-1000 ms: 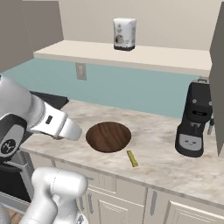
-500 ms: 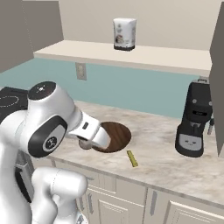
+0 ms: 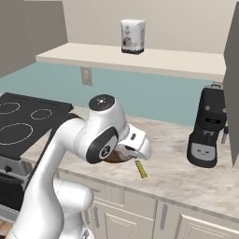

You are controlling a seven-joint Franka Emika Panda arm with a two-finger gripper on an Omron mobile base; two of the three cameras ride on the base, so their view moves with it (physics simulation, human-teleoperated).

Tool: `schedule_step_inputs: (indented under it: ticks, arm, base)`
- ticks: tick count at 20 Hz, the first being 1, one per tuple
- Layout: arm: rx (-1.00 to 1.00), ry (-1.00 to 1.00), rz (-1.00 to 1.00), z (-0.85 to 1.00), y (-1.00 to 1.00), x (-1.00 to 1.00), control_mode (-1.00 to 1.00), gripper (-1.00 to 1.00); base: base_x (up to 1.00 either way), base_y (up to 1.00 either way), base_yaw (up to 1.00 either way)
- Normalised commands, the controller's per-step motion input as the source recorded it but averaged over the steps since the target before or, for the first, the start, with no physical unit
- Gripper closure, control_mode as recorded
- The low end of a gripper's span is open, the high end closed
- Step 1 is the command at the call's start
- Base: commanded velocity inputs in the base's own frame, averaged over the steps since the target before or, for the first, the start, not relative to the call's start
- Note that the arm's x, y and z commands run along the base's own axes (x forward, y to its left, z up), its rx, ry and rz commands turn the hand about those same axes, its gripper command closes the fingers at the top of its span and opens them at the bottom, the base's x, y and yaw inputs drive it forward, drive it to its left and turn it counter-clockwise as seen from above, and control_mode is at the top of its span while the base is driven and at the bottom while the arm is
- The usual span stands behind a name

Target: Pick the egg and butter from the fridge and place them by the bowl for mixing.

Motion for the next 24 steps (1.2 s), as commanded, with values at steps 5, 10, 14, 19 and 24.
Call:
schedule_step_inputs:
  ticks: [5, 10, 14, 19, 24]
  arm:
    - [0.01, 0.0, 0.12, -0.46, -0.43, 0.5, -1.0, 1.0]
    - [-0.09, 0.02, 0.31, -0.72, -0.03, 0.37, -1.0, 1.0]
    - [-0.07, 0.04, 0.38, -0.55, -0.21, 0.52, -1.0, 1.0]
    - [0.0, 0.01, 0.38, -0.31, -0.48, 0.58, -1.0, 1.0]
    - [-0.01, 0.0, 0.38, -0.43, -0.28, 0.52, -1.0, 1.0]
  base:
    - [0.0, 0.0, 0.0]
    - [0.0, 0.0, 0.0]
    - [0.0, 0.0, 0.0]
    - [0.0, 0.0, 0.0]
    - [0.0, 0.0, 0.0]
